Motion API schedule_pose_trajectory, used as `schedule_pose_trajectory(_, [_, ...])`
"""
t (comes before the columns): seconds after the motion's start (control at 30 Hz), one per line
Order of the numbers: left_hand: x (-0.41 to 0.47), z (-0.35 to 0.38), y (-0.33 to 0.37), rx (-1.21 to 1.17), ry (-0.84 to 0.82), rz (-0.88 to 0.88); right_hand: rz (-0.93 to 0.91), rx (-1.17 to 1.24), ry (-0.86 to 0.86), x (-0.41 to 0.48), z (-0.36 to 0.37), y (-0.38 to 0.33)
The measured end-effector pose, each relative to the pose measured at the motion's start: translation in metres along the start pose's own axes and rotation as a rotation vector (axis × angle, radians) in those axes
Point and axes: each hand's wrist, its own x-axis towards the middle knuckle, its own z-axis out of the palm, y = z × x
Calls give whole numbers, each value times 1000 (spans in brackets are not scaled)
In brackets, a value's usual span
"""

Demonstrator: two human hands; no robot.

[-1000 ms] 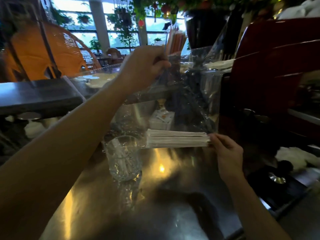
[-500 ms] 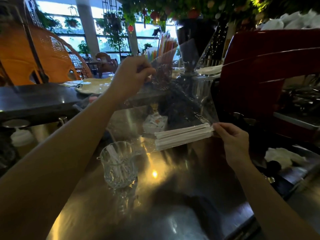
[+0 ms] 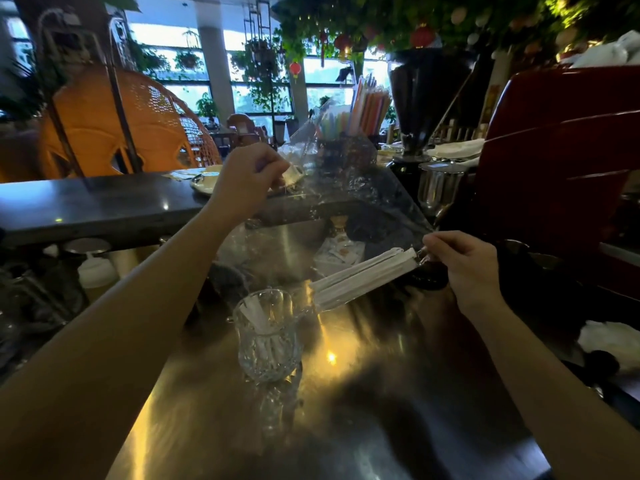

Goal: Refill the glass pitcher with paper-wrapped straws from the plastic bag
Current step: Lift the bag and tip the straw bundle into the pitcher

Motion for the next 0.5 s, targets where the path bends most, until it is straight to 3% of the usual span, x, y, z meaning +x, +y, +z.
schedule_pose_trajectory(0.5, [-9, -9, -16, -88, 15, -103, 20, 61, 30, 6, 14, 3])
